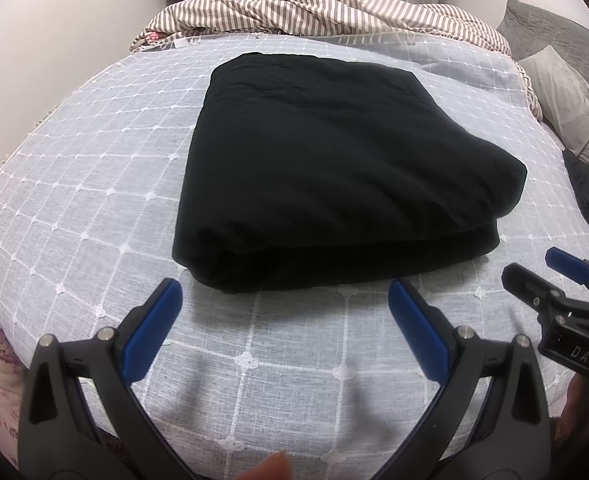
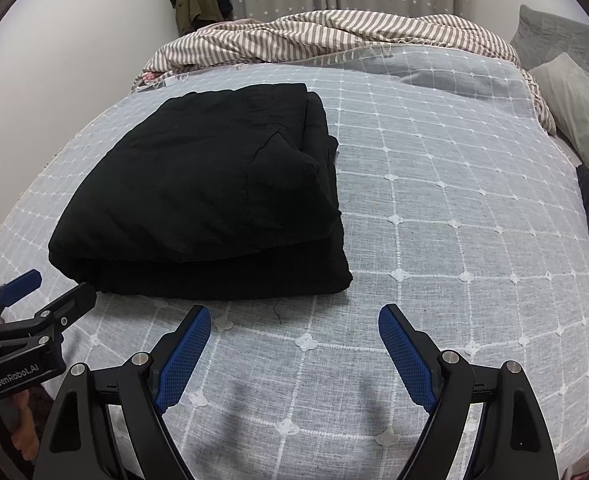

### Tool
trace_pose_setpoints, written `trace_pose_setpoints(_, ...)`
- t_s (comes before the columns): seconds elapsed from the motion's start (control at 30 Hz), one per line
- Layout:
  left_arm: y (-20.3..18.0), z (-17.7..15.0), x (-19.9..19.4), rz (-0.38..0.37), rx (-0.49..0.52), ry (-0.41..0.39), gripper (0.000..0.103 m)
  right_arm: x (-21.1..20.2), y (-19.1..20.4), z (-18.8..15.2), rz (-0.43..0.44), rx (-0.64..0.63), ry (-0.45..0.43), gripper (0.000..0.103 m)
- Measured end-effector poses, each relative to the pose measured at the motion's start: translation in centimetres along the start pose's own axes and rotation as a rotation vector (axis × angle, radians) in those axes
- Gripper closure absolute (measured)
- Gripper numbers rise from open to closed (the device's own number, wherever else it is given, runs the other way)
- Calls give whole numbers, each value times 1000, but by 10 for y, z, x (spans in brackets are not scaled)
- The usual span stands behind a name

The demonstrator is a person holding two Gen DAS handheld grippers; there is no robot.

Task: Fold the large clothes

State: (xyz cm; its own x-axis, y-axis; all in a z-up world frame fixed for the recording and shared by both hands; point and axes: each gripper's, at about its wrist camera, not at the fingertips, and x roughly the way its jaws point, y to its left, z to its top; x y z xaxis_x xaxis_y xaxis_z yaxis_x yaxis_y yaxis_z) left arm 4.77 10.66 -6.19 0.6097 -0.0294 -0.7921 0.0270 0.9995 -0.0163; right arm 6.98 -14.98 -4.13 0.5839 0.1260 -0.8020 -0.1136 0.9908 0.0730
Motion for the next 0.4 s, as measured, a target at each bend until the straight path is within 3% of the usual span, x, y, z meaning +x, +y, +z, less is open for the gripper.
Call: trace_pose_setpoints(0.4, 7, 2, 2, 4, -7, 0, 1, 11, 13, 8, -10, -15, 4, 16)
